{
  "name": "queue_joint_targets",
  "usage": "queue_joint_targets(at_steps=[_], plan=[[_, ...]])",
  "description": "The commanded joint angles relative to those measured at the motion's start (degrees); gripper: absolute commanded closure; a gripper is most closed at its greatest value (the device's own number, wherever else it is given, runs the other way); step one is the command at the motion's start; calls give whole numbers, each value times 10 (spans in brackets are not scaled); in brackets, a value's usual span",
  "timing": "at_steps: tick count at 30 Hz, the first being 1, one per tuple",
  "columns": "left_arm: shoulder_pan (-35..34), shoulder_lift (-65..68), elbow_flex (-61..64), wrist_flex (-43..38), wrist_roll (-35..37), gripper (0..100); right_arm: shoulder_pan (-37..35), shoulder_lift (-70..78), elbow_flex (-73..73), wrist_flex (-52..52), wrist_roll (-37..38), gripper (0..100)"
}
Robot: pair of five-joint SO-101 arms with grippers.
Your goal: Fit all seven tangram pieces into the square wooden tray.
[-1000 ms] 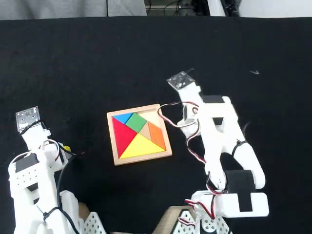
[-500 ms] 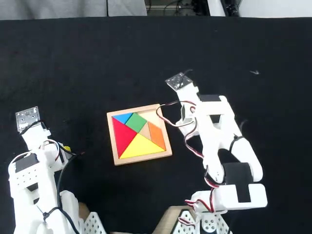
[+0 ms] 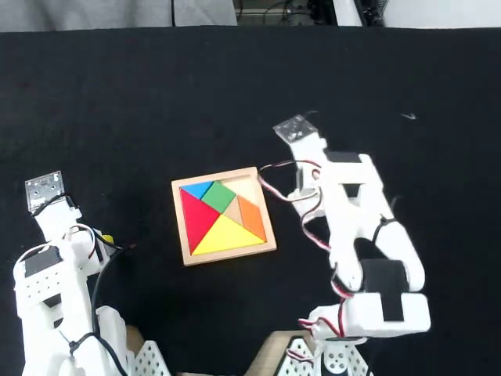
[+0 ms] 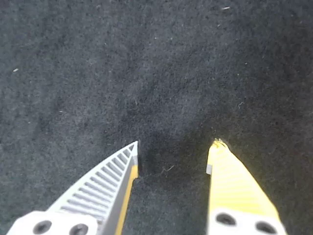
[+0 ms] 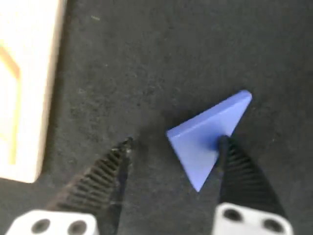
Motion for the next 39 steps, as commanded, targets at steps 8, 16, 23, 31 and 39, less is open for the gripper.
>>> queue_joint_targets(at_steps=[8,16,23,31,39], plan=[[-2,-11,-3,-7,-3,769,1,5,-10,-4,11,747],[-2,-11,-3,-7,-3,769,14,4,-15,-17,11,748],[-2,-11,-3,-7,-3,769,62,0,-37,-13,11,748],[-2,-11,-3,-8,-3,769,59,0,-43,-11,11,748],[-2,-11,-3,-8,-3,769,-17,-78,-46,47,-7,748]])
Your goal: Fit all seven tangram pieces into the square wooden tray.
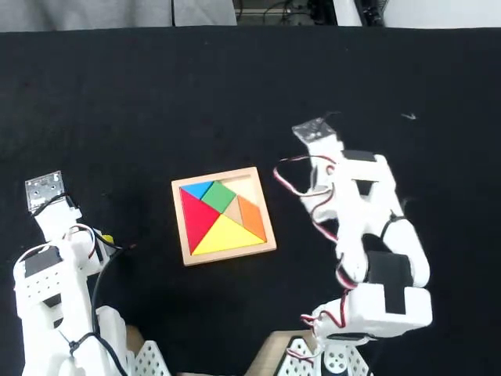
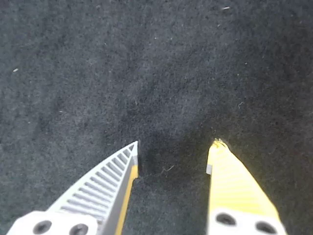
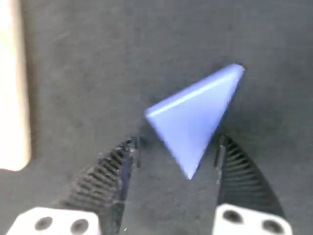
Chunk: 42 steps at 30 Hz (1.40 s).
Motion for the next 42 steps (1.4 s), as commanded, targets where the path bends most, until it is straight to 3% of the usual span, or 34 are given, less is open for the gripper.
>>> queue_joint_targets(at_steps=[1,21,31,38,42], plan=[[-2,-11,-3,-8,-3,769,-44,-72,-34,14,-27,748],[-2,-11,-3,-5,-3,769,-3,74,-80,-15,-38,748],[-2,-11,-3,-5,-3,769,-3,65,-81,-4,-22,748],[-2,-11,-3,-5,-3,769,-11,-52,-86,62,-38,748],[-2,-11,-3,-5,-3,769,-53,-63,-57,41,-55,748]])
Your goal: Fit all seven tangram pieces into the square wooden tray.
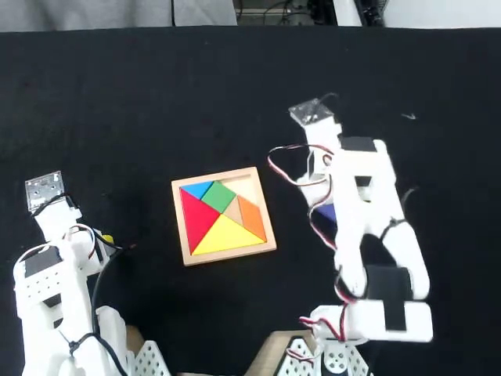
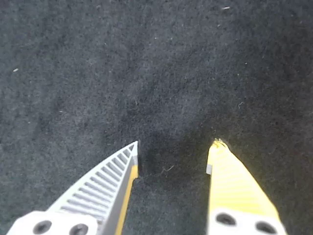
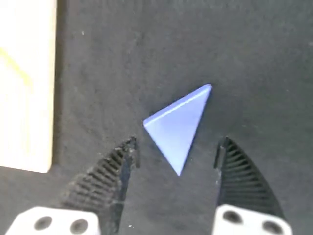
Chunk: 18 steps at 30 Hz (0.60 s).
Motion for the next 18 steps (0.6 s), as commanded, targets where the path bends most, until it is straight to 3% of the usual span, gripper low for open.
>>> queue_joint_targets(at_steps=[1,5,11,18], plan=[[-2,-11,-3,-5,-3,769,-46,-19,14,-23,-8,748],[-2,-11,-3,-5,-3,769,-57,36,3,-38,-8,748],[-2,-11,-3,-5,-3,769,4,118,-43,-33,11,748],[-2,-11,-3,-5,-3,769,12,152,-47,-38,20,748]])
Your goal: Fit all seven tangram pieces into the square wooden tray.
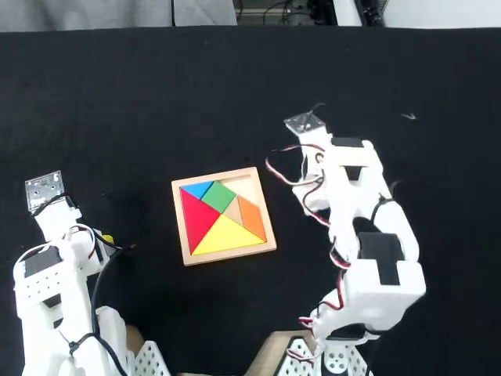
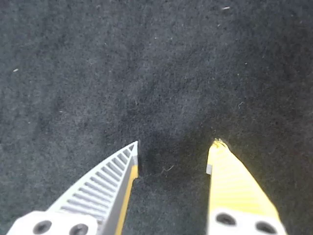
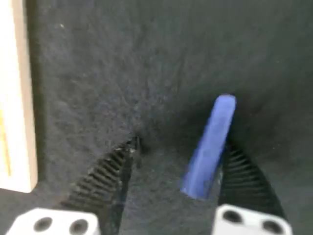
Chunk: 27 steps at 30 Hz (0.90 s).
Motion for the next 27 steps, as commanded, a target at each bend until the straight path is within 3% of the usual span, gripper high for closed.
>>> queue_joint_targets(at_steps=[1,11,19,23,27], plan=[[-2,-11,-3,-5,-3,769,7,3,-18,-7,4,748],[-2,-11,-3,-5,-3,769,7,-4,-19,-10,1,774],[-2,-11,-3,-5,-3,769,-17,-140,4,52,0,762],[-2,-11,-3,-5,-3,769,-56,-151,45,17,-18,762],[-2,-11,-3,-5,-3,769,-47,-115,48,-5,-19,762]])
